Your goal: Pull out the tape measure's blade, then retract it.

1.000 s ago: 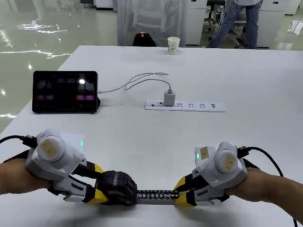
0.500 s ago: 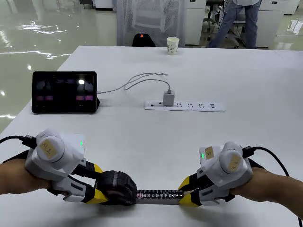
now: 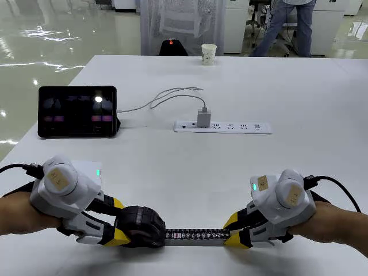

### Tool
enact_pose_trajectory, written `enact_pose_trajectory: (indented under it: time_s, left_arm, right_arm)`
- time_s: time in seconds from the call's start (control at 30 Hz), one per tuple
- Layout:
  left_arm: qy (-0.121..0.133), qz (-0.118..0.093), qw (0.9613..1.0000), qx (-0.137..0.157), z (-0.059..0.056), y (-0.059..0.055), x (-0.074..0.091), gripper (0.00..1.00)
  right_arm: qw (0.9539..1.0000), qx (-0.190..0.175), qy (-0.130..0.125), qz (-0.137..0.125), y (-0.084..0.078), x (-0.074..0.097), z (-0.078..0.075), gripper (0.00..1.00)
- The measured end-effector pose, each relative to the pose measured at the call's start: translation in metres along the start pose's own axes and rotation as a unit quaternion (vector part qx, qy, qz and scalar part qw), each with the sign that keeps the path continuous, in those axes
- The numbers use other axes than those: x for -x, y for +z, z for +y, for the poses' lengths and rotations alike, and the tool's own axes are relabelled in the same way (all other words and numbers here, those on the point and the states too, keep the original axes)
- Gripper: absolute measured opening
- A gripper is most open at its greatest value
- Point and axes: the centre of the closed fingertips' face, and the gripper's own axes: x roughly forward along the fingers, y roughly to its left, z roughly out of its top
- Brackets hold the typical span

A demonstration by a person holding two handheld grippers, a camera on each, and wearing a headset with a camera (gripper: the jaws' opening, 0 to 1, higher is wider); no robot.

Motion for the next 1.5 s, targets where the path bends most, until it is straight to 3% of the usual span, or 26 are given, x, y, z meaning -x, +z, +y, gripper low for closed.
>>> enact_pose_trajectory:
  time_s: [0.57,1.17,1.5]
  left_arm:
    - [0.0,0.0,1.0,0.0,0.001,-0.001,0.0,0.24]
    - [0.0,0.0,1.0,0.0,-0.009,0.007,0.004,0.24]
    - [0.0,0.0,1.0,0.001,-0.005,0.004,0.003,0.24]
  right_arm:
    - [0.9999,-0.007,-0.006,0.007,-0.014,0.013,0.0,0.09]
    - [0.9997,-0.016,-0.013,0.016,-0.031,0.028,-0.001,0.09]
    - [0.9994,-0.015,-0.015,0.026,-0.042,0.036,-0.002,0.09]
